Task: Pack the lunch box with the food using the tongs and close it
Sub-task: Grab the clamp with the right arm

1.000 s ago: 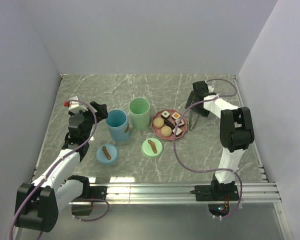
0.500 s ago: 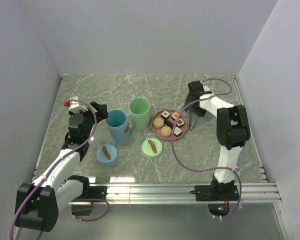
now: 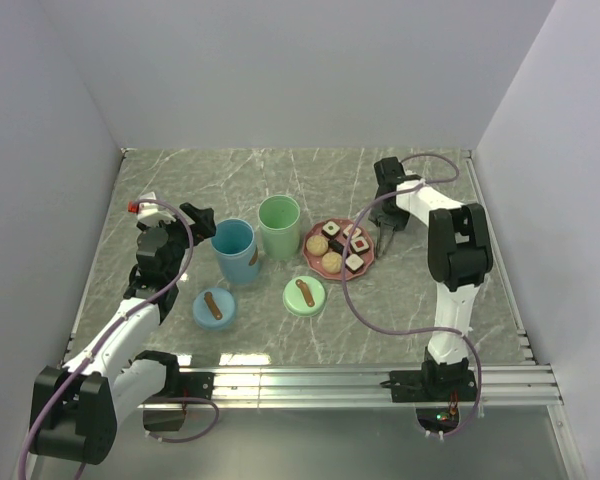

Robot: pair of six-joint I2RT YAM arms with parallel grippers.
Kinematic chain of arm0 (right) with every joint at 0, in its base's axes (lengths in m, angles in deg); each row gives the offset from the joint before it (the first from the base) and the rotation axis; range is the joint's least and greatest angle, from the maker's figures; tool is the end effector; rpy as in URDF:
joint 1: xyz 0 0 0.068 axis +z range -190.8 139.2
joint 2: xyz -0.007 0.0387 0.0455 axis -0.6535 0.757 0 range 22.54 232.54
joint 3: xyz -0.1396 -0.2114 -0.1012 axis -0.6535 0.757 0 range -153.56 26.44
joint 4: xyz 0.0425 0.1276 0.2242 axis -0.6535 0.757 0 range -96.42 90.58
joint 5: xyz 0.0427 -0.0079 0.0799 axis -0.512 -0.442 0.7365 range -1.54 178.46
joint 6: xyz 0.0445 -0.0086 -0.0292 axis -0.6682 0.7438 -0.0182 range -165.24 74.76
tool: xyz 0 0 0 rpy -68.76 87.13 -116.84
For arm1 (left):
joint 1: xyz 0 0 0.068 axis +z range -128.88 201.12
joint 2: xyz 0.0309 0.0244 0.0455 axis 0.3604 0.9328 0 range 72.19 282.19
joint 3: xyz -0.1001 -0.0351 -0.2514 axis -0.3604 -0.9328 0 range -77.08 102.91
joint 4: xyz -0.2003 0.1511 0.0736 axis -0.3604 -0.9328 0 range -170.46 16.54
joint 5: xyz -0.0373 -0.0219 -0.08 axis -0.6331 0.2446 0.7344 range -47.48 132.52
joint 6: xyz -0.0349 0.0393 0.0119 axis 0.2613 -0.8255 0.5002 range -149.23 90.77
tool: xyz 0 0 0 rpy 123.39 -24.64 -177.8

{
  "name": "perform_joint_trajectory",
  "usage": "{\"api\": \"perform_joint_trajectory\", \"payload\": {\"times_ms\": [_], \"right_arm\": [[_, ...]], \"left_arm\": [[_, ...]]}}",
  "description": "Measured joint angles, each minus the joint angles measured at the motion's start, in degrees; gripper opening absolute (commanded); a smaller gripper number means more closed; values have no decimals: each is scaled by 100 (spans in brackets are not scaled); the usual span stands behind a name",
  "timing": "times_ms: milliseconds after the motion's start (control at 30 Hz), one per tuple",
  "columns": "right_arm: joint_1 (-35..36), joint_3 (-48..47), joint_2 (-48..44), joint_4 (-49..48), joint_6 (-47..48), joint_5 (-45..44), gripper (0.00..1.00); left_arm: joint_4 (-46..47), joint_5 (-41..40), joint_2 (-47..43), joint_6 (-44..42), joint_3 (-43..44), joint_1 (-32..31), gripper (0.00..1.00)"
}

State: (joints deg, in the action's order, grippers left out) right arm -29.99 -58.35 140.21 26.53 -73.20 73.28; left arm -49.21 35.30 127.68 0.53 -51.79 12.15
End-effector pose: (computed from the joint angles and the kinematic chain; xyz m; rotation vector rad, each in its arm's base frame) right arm 0.4195 0.0706 0.1658 0.4708 2.6136 -0.1447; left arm 0.2192 -0.0301 0.2484 -0.3986 1.6419 -0.4038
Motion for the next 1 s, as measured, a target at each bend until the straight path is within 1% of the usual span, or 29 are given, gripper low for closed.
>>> {"api": "perform_joint_trajectory", "payload": {"times_ms": [100,133,200,233,267,300,400,467,633,800,1000], "right_arm": [[-26,-111,79,103,72,57,59],[-39,-120,81,114,90,92,51],[-76,-125,83,129,140,151,41],[-103,-125,81,127,168,184,28],[-136,-125,81,133,205,229,21],[-155,-125,81,127,208,267,17],[-210,-101,70,68,212,380,16],[-214,-42,33,4,214,420,18],[-216,433,-293,-295,214,581,20],[-96,955,-1001,-389,225,634,21],[254,1244,-1834,-595,238,592,22]], "left_arm": [[0,7,-26,0,0,0,100],[2,7,-37,0,0,0,99],[2,7,-57,0,0,0,100],[2,7,-70,0,0,0,99],[2,7,-87,0,0,0,100],[2,7,-103,0,0,0,99],[7,7,-136,0,0,0,100],[9,7,-140,0,0,0,99],[9,9,-138,0,0,0,99],[17,13,-101,0,0,0,99],[28,48,-20,0,0,0,99]]}}
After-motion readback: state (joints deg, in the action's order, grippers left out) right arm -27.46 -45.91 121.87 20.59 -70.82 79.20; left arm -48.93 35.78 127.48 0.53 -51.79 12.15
